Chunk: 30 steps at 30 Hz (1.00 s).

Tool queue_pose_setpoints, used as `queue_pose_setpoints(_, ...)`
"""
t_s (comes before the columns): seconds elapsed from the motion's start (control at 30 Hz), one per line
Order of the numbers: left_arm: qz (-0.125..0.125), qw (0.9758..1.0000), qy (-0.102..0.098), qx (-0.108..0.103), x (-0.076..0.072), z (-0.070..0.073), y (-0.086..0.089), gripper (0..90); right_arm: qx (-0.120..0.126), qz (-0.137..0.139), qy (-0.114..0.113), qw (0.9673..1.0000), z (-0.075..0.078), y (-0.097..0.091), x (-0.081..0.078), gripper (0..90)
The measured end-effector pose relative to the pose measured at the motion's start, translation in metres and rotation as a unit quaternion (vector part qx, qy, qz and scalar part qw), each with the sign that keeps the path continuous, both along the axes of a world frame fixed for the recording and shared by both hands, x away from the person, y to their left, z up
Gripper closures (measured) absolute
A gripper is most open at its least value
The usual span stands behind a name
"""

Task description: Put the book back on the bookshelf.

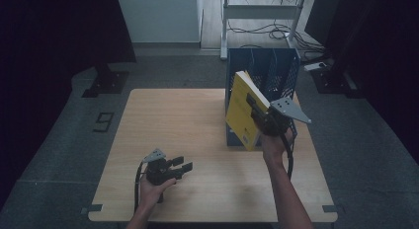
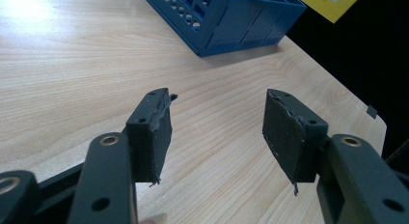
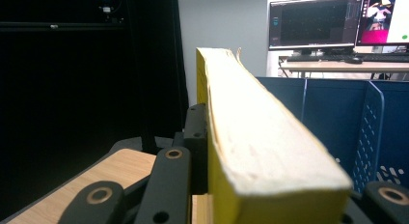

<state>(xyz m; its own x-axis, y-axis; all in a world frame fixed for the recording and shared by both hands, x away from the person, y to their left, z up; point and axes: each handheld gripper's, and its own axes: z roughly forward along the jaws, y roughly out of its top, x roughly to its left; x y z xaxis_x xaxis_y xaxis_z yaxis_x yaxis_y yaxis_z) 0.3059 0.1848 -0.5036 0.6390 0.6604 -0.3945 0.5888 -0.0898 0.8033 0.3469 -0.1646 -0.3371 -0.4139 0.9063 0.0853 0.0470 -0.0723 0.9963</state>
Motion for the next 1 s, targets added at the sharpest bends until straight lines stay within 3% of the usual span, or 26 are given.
queue_pose_setpoints(0.4,-0.001,1.0000,0.001,0.003,-0.001,0.001,-0.002,43.3,-0.003,-0.006,0.001,1.0000,-0.001,0.004,0.011,74.6)
queue_pose_setpoints(0.57,-0.003,1.0000,-0.001,0.002,-0.002,0.002,-0.003,43.3,0.007,-0.006,0.000,1.0000,0.000,0.003,0.017,74.6)
queue_pose_setpoints(1.0,-0.009,0.9999,0.004,0.005,-0.002,0.001,-0.003,43.1,-0.009,-0.025,0.007,0.9996,-0.001,0.007,0.031,74.6)
